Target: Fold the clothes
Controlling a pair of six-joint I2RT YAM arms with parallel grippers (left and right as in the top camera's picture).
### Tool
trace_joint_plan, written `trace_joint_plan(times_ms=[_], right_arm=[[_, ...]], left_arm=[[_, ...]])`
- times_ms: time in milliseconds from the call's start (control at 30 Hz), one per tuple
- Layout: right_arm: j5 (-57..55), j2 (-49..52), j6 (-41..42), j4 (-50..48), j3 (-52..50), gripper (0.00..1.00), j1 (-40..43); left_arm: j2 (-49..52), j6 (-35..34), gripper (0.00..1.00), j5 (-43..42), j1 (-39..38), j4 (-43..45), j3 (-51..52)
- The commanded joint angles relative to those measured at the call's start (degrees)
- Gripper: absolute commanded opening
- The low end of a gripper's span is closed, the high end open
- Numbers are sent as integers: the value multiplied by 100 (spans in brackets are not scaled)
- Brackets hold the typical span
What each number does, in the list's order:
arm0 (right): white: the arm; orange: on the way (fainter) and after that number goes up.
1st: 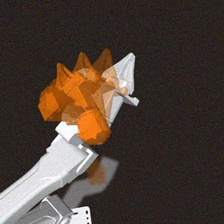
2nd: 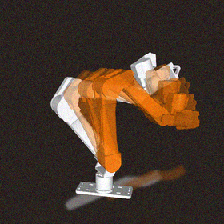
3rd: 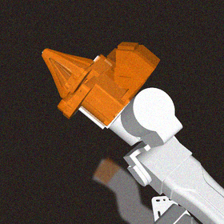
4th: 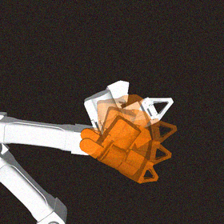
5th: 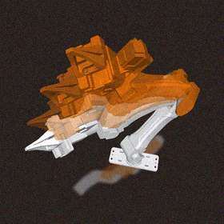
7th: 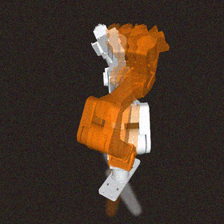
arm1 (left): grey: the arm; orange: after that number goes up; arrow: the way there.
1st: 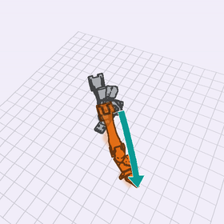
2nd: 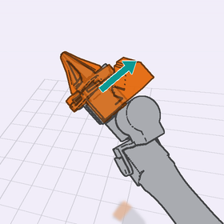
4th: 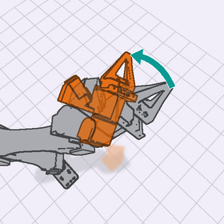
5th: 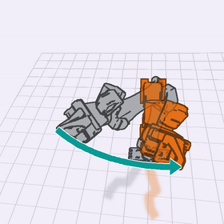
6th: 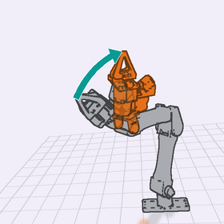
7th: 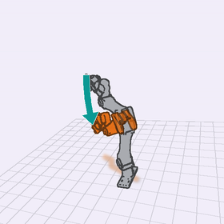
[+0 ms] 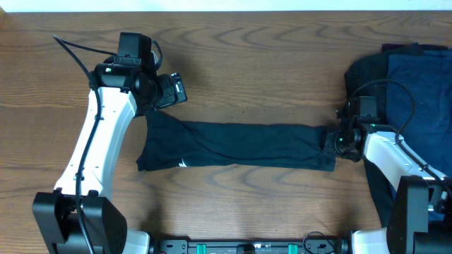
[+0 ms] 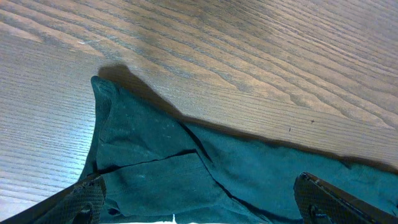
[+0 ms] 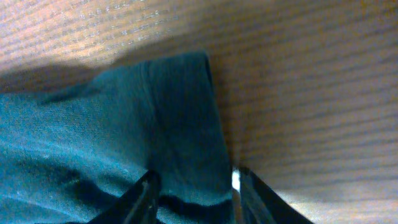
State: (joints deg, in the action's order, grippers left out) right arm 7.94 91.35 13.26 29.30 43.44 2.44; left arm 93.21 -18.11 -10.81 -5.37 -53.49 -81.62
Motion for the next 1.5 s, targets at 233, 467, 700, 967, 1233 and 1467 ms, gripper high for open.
trace_joint_plan(times_ms=[233,467,700,967,1233,1467], right_arm=[[-514,103,105,175,-199,38,-33],[-516,103,103,304,-201,54,-33],[-509,103,105,306,-203,33,-33],[-468,103,76,247,-205,20,-37],[-625,103,-26,240,20,1,330],[-643,103,-323,356,365,1,876]], left_arm=[[-31,20,98,-35,2,2,-68],[-31,20,98,-35,2,2,-68],[-31,20,98,-35,2,2,-68],[-31,20,98,-35,2,2,-68],[-31,20,98,-35,2,2,-68],[-31,20,98,-35,2,4,-68]])
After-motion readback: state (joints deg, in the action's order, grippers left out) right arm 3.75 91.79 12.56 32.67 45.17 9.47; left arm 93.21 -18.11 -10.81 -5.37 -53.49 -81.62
